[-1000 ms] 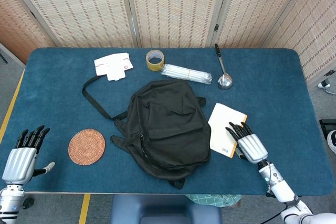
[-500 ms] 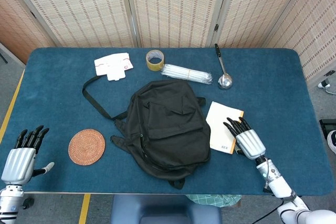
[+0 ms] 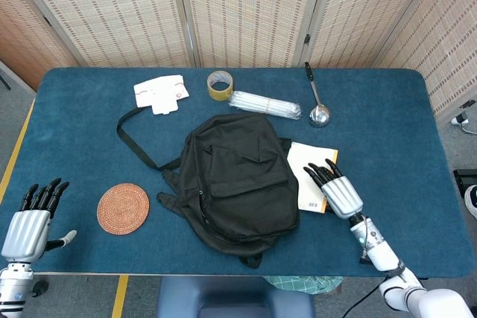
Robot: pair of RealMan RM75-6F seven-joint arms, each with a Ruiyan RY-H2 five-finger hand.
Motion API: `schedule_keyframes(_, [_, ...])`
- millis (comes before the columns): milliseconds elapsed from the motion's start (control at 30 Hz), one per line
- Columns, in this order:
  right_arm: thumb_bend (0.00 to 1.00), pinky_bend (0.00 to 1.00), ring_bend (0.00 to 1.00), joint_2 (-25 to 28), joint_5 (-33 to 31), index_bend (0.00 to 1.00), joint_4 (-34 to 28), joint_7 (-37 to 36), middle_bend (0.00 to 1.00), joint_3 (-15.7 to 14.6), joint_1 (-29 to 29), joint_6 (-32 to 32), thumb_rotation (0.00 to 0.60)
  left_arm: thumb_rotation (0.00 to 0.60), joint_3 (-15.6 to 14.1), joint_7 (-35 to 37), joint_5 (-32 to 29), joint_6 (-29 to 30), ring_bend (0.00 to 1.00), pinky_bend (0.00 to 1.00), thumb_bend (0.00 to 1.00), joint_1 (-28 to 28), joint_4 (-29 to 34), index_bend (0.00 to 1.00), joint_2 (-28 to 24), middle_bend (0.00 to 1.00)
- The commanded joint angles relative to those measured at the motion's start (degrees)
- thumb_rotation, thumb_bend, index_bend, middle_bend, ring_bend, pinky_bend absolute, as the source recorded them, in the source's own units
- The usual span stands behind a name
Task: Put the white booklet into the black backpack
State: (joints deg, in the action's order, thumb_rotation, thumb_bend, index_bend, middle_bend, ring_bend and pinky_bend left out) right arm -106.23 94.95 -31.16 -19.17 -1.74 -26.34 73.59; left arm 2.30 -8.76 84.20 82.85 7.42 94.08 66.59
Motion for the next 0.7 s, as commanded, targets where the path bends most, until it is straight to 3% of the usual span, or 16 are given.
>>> schedule_keyframes(33, [0.46,0.04,0.19,0.0,0.2,0.11,-1.0,0.0,0.13,0.2,-0.7,0.3,0.600,0.600,0.0,-0.1,0.0,0.0,0.14,0.07,0.20,0.0,0.0,0.13,0.0,0.10])
schedule_keyframes(433, [0.46,0.04,0.19,0.0,-0.6,0.30,-3.7,2.0,0.14,1.2,-1.1,2.3,0.600,0.600,0.0,-0.2,-0.1,-0.4,0.14,0.07,0.20,0.2,-0.1,0.13,0.1,0.10])
schedule_keyframes(700, [0.32,0.05,0.22,-0.7,-1.1,0.37,-2.9,1.4,0.19,1.7,-0.8,3.9,0.600,0.600,0.0,-0.7,-0.1,-0.9,0.14,0.07,0.20,0.5,0.2,0.13,0.2,0.10])
